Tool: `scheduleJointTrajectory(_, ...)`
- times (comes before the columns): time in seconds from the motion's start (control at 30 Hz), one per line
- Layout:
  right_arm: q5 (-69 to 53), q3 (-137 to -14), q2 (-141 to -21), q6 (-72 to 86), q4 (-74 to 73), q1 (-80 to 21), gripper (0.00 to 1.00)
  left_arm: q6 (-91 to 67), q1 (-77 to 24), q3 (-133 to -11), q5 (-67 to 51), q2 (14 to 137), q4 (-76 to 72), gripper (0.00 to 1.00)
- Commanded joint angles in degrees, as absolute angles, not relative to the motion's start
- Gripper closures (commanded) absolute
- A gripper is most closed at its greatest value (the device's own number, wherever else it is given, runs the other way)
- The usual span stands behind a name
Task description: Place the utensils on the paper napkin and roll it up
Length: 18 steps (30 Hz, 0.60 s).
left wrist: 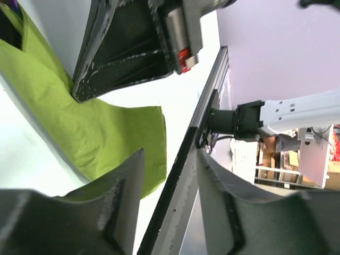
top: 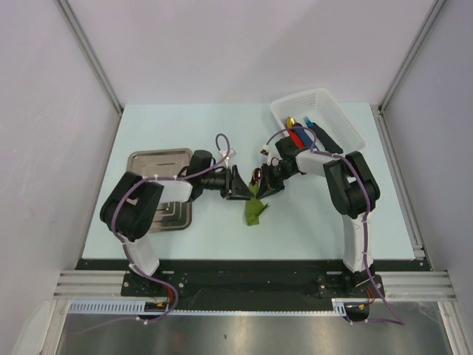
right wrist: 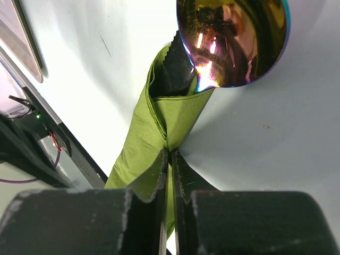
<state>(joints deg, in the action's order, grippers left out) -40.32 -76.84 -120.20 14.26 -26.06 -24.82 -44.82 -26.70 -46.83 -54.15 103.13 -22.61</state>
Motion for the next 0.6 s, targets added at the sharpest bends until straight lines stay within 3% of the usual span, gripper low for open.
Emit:
scheduleJointTrajectory(0.0,-35.51,-74.88,-121.82,12.13,-24.79,-25.14,0.94,-47.11,-26.28,-46.23,-54.66,100.37,-23.39,0.55)
scheduleJointTrajectory(0.1,-35.33,-74.79,-121.82,12.39,-24.61,-25.14,0.94,-43.61,-27.68,-48.59,-54.93,101.77,-18.30,0.71)
scheduleJointTrajectory(0.2,-35.16,-74.79,-121.90,12.31,-24.61,-25.22,0.94,-41.49,-29.44,-49.92,-55.63,103.62,-14.42,0.77)
scheduleJointTrajectory(0.57,-34.37,-74.88,-121.73,12.22,-24.61,-25.05,0.94,-31.03,-31.29,-51.42,-55.37,110.03,-1.51,0.81)
